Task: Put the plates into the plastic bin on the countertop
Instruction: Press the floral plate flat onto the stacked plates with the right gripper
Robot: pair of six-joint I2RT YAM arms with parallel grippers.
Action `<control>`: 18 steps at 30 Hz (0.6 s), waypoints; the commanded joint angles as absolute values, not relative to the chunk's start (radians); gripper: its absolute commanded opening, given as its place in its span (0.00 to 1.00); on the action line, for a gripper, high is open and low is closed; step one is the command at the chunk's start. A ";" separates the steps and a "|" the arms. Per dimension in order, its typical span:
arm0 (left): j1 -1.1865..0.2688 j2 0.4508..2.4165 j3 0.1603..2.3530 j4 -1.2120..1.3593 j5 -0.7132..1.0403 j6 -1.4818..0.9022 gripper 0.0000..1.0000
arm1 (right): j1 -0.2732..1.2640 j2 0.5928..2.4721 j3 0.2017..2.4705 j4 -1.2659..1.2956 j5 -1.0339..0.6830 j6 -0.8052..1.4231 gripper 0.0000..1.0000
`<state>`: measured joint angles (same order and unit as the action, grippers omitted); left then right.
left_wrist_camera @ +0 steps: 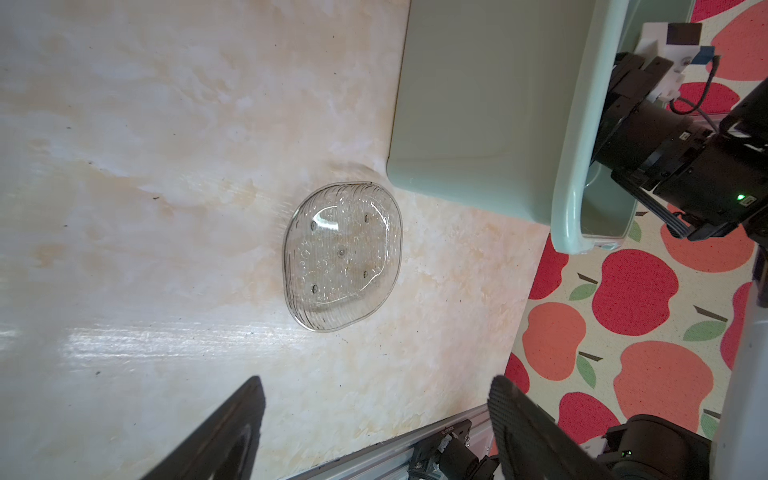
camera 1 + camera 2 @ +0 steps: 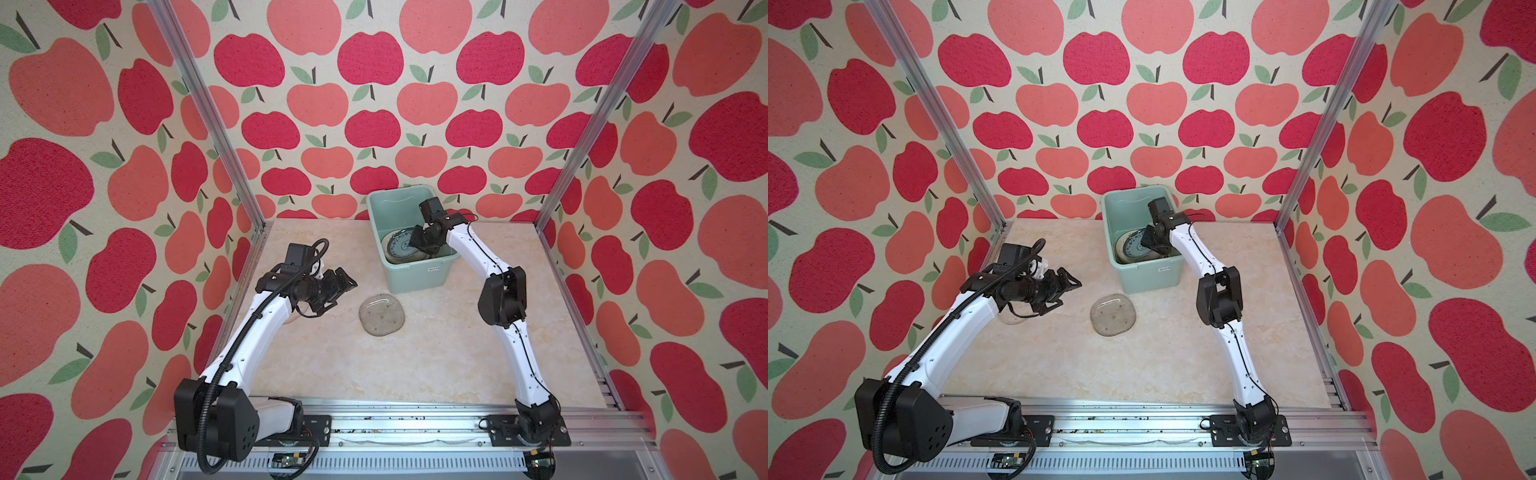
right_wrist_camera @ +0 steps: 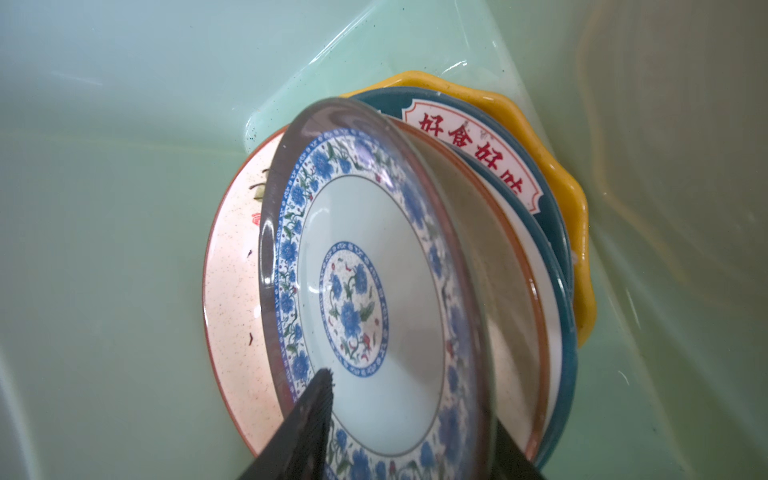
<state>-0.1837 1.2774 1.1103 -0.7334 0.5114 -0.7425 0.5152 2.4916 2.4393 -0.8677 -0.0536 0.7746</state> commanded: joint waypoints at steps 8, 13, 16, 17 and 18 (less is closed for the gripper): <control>-0.188 1.327 1.159 -0.757 0.491 -0.732 0.88 | 0.520 2.526 2.425 -0.874 -0.072 0.726 0.55; -0.188 1.351 1.170 -0.753 0.490 -0.727 0.88 | 0.531 2.528 2.430 -0.867 -0.061 0.680 0.61; -0.188 1.355 1.170 -0.750 0.487 -0.724 0.88 | 0.536 2.525 2.431 -0.871 -0.039 0.659 0.64; -0.188 1.355 1.169 -0.750 0.486 -0.723 0.88 | 0.538 2.525 2.431 -0.869 -0.037 0.655 0.64; -0.188 1.356 1.169 -0.750 0.485 -0.721 0.88 | 0.538 2.525 2.436 -0.869 -0.035 0.655 0.65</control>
